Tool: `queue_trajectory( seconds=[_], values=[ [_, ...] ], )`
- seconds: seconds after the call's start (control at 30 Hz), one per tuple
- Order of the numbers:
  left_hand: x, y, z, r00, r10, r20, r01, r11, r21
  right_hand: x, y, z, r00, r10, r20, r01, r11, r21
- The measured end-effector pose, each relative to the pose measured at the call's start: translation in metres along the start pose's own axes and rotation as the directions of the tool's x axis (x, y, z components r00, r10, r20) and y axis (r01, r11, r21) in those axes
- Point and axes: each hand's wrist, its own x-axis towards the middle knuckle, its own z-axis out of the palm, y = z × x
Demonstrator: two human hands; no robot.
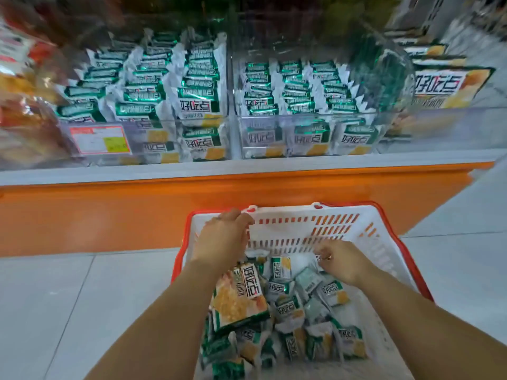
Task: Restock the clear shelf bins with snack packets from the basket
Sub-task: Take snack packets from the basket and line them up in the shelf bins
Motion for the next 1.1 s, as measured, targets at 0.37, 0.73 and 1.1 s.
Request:
queue_trajectory(
  seconds=[0.37, 0.73, 1.1],
  values=[
    [-0.032, -0.017, 0.116, 0.82, -0.285, 0.496, 0.392, 0.912, -0.124, 0.037, 0.011, 0.111, 0.966, 0.037, 0.256, -0.035, 0.999, -0.014],
    [-0.035, -0.007, 0.109, 0.756, -0.307, 0.577, 0.437, 0.894, -0.097, 0.033, 0.01, 0.104, 0.958, 0.065, 0.278, -0.045, 0.996, -0.078],
    [-0.024, 0.036, -0.033, 0.923, -0.193, 0.332, 0.343, 0.803, -0.488, -0.031, -0.082, -0.043, 0.941, -0.293, 0.167, 0.308, 0.949, -0.073]
  ],
)
